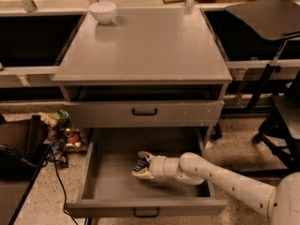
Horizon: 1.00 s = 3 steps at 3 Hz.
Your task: Pick rxbar blueberry from middle drawer and place on counter
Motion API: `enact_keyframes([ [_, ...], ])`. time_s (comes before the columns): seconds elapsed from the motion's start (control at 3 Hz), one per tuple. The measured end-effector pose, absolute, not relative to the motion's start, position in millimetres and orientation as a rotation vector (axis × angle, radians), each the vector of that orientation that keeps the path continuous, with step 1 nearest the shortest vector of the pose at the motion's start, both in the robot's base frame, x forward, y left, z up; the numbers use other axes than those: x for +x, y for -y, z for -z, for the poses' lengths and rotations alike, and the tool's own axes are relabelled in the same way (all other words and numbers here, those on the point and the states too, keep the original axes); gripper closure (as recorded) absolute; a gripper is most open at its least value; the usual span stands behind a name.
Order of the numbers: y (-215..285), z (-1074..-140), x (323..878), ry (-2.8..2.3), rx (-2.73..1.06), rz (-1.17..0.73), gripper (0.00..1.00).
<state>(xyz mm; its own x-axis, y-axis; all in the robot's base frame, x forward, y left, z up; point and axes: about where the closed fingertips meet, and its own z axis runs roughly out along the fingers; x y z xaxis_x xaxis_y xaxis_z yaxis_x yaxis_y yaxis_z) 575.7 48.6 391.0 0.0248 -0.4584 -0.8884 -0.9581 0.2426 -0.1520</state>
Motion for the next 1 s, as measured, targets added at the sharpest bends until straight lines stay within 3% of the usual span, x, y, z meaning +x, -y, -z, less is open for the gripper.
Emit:
enact_keyframes([
  [0.33, -22, -427, 579, -1.474, -1.349, -0.657, 1.0],
  [1.0, -28, -475, 561, -1.338, -1.395, -0.635, 1.0],
])
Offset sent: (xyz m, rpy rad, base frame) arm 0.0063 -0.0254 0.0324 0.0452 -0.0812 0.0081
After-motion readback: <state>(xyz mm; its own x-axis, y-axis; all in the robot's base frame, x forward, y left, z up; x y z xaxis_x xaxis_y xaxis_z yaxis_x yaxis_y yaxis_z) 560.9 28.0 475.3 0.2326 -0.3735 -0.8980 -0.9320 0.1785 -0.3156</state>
